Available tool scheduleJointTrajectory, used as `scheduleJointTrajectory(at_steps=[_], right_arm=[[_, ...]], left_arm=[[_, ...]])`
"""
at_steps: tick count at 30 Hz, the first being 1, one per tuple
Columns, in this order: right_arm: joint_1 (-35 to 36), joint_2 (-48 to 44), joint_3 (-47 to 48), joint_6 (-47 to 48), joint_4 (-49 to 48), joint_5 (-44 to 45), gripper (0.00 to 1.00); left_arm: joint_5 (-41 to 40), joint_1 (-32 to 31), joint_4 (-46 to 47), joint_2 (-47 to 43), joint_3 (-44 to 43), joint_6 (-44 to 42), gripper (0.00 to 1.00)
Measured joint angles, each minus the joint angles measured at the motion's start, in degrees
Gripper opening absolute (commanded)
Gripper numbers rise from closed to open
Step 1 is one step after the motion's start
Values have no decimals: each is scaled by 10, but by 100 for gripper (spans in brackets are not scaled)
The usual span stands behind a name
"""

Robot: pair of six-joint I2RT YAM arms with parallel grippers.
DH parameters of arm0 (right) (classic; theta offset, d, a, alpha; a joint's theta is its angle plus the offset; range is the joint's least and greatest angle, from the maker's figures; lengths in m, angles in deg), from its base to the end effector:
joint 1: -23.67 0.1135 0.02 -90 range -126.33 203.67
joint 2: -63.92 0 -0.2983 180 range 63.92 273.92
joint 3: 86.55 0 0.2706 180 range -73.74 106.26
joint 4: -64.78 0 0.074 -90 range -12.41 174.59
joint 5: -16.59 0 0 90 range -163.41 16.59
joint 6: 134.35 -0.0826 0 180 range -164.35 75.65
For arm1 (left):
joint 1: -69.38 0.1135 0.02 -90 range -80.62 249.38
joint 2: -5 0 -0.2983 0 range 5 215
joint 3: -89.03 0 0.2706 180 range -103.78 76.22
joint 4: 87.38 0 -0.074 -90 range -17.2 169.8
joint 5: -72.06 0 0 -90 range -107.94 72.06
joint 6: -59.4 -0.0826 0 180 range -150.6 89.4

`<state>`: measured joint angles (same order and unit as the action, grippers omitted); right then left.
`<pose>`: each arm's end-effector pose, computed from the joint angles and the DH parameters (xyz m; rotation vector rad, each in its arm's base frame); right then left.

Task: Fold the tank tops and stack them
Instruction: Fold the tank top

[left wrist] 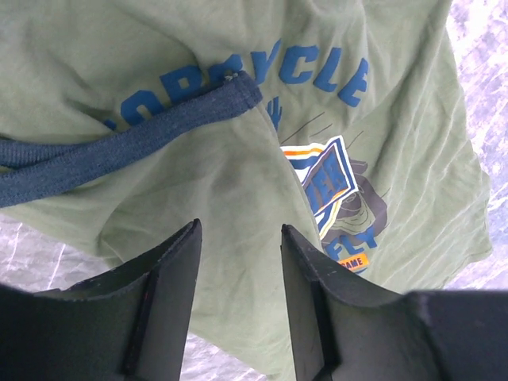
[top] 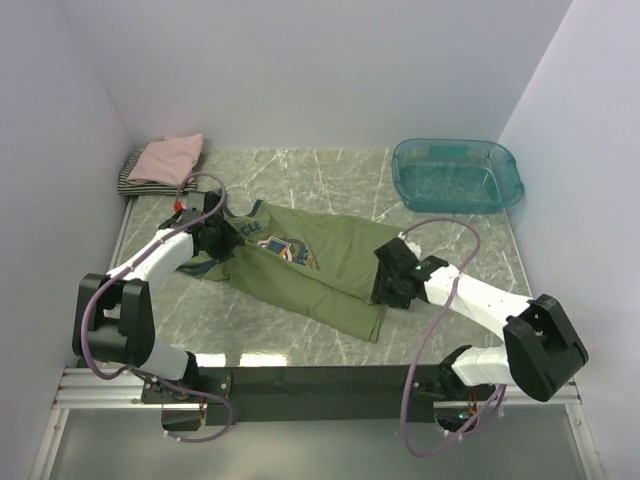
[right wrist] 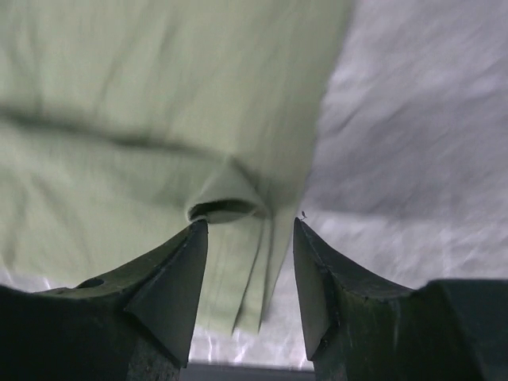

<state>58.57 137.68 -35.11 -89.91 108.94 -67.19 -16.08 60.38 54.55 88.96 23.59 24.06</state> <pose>0.2095 0.1352 0.1540 0.2862 2.7331 0.2555 0.3269 -0.0545 0.1935 -1.0073 2.4257 -0.4519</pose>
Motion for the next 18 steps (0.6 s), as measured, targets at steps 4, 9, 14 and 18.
scheduleJointTrajectory(at_steps=[4,9,14,18], right_arm=[[-66,11,7,12,-8,2,54],[-96,7,21,21,-5,6,54],[-67,-28,29,21,6,10,54],[17,-45,30,-1,19,11,54]], left_arm=[[4,0,6,0,0,-9,60],[22,0,10,18,-16,-30,64],[19,0,8,20,-40,-38,62],[-21,1,-21,20,-53,-11,62]])
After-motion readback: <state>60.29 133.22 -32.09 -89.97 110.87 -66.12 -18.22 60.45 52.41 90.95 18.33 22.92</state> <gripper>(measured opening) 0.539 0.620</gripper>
